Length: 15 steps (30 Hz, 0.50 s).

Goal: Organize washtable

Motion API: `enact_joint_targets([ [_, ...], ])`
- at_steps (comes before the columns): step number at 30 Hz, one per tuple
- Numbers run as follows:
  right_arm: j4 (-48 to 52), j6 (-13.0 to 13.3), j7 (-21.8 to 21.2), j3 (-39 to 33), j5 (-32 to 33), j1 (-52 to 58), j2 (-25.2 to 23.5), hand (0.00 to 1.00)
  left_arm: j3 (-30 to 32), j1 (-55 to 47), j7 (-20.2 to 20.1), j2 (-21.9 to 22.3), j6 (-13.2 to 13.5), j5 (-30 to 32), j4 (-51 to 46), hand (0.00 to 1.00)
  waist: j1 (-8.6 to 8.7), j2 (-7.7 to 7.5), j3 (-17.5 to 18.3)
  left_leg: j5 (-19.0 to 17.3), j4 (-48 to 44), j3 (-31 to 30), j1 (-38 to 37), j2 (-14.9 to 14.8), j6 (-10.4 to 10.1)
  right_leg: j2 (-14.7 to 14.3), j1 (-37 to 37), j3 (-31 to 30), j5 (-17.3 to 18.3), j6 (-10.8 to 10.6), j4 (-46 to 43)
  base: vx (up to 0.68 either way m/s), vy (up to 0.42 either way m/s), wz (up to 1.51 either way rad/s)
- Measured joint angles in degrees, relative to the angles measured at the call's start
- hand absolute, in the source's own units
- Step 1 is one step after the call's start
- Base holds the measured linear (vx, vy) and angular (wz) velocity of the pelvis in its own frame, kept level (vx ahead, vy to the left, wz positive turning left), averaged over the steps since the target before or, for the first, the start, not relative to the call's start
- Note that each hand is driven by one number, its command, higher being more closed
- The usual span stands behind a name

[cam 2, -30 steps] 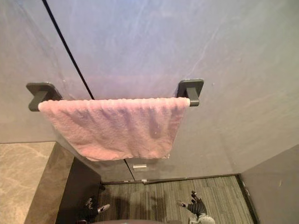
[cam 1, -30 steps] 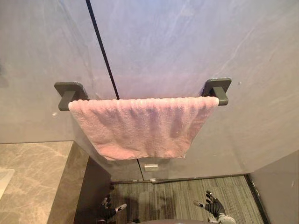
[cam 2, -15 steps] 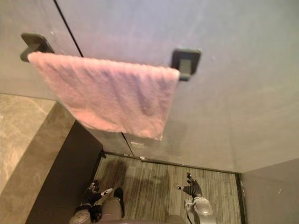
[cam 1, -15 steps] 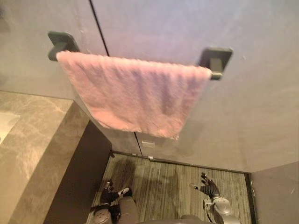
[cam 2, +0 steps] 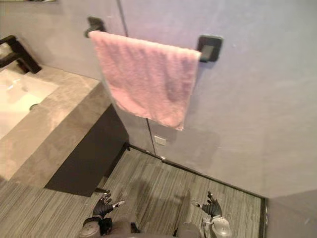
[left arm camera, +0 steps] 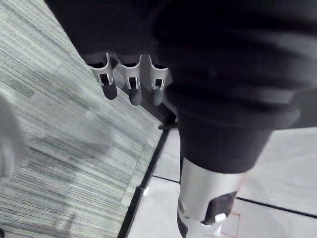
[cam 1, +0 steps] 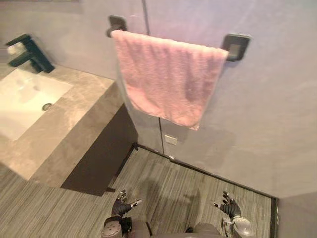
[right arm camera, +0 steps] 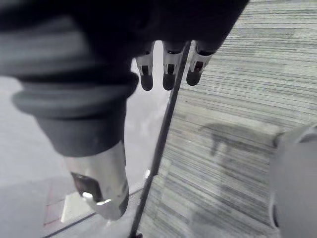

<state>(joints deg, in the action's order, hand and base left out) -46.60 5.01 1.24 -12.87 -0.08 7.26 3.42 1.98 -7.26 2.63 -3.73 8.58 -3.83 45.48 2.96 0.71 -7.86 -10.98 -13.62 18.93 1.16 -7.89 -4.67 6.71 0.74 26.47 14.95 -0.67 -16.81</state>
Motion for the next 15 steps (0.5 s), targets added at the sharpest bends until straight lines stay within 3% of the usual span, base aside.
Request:
enact_joint_targets([
  [1, -0.43, -0.05, -0.02, -0.02, 0.06, -0.30, -0.49, 0.00, -0.17, -0.25, 0.00, -0.68, -0.16, 0.07, 0.06, 0.00, -0.44, -0.86, 0.51, 3.48, 4.84, 0.02, -1.03, 1.49, 0.09, 0.24, 0.05, 0.15, -1.76, -0.12, 2.32, -0.07, 0.123, 0.41],
  [3, -0.36, 0.26, 0.00, -0.08, 0.20, -1.34, -0.74, 0.00, -0.22, -1.47, 0.04, -1.83, -0.83, 0.20, 0.11, 0.00, -0.69, -0.62, 0.63, 7.22, 11.08, -0.03, -3.58, 2.80, 0.83, -0.37, 1.92, -0.28, -5.05, -0.58, 6.43, -0.08, 0.105, 0.15],
  [8, -2.01, 0.15, 0.07, -0.20, 0.12, -1.16, -0.66, 0.00, 0.03, -3.55, 0.05, -2.07, -0.85, 0.82, 1.33, 0.00, -0.57, 0.48, 1.54, 11.32, 17.66, -0.08, -6.93, 4.16, 1.43, -0.67, 3.43, -0.68, -7.05, -0.93, 8.85, -0.10, 0.031, 0.01],
  [13, -2.71, 0.06, 0.06, 0.04, 0.02, -1.23, -0.65, 0.00, 0.26, -4.12, 0.06, -1.92, -0.83, 1.18, 1.38, 0.00, -0.51, 0.24, 1.35, 13.37, 19.04, -2.18, -5.98, 4.81, 2.36, -0.56, 3.35, 0.76, -7.71, -0.81, 9.17, -0.16, -0.016, 0.21],
  [15, -3.24, 0.08, 0.10, 0.52, -0.01, -2.35, -0.50, 0.00, 0.42, -3.55, 0.12, -1.97, -0.67, 1.06, 0.96, 0.00, -0.51, -0.41, 0.64, 14.25, 16.41, -4.19, -1.43, 4.99, 2.43, 0.44, 1.59, 4.21, -8.18, -0.63, 8.61, -0.17, 0.006, 0.68],
])
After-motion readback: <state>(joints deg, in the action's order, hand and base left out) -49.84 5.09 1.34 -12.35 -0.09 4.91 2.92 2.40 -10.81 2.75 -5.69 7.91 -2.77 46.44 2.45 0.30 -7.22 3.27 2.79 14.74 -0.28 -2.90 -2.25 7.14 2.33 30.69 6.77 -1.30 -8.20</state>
